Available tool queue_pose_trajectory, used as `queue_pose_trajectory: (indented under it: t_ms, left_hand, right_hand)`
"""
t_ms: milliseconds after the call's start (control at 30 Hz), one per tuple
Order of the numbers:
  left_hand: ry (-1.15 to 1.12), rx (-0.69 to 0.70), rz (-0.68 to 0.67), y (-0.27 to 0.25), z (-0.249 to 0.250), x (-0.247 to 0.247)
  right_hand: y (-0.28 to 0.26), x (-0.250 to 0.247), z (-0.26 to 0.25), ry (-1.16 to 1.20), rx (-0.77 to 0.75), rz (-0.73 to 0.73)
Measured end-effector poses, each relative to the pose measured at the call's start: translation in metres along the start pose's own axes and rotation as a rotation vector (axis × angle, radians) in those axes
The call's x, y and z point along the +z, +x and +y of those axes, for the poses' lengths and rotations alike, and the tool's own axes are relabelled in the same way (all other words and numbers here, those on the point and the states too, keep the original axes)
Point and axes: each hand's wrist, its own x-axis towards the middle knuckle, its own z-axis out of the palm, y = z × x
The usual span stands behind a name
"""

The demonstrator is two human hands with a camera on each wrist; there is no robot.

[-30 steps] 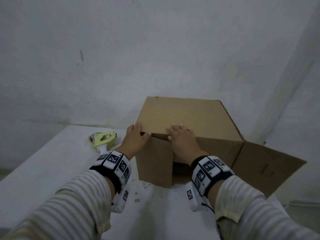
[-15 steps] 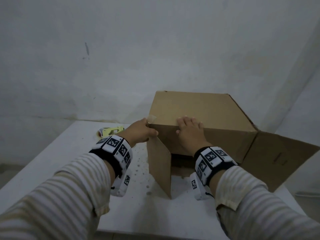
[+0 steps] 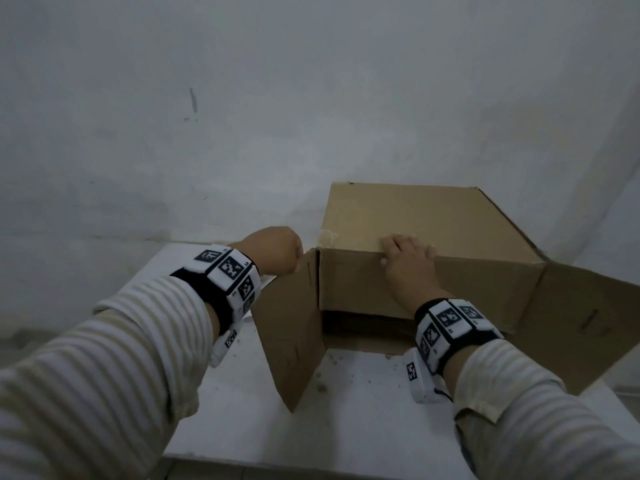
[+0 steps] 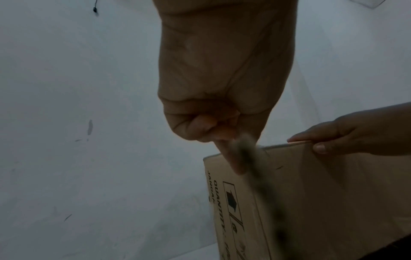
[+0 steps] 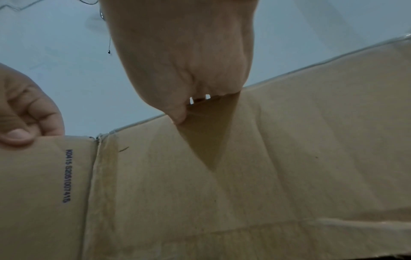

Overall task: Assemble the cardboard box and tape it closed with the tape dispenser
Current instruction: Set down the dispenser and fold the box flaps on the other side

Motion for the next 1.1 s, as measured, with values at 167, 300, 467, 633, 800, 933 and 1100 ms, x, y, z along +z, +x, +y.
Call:
queue_pose_trajectory:
  t_ms: [167,300,467,633,800,933,1100]
  left_hand:
    - [0.202,0.012,0.175,0.012,-0.005,0.01]
    - [0.135,0.011,0.299,0.023,-0.007,0.024]
    - [-0.135,-0.041,0.426,0.042,-0.007,0.041]
    - [-0.568,-0.076,0.418,0.048,0.018,0.057]
    - [-0.654,-0.07,0.399,0.046,0.055,0.067]
    - [-0.607,-0.05,0.374,0.044,0.072,0.076]
    - [-0.571,-0.051,0.334,0.05,0.064,0.074]
  right_hand:
    - [0.003,-0.003,0.012,0.005,0.004,0.001]
    - [0.003,-0.003,0.018,0.009,0.005,0.011]
    - [0.001,-0.002,0.02,0.013,0.006,0.025]
    - [0.001,-0.001,0.019,0.012,0.0,0.024]
    - [-0.001,-0.001,0.016,0.024,-0.004,0.018]
    - [-0.003,-0.002,0.027,0.041,-0.042,0.017]
    - [-0.021,0.011,0.039,0.253,-0.024,0.176]
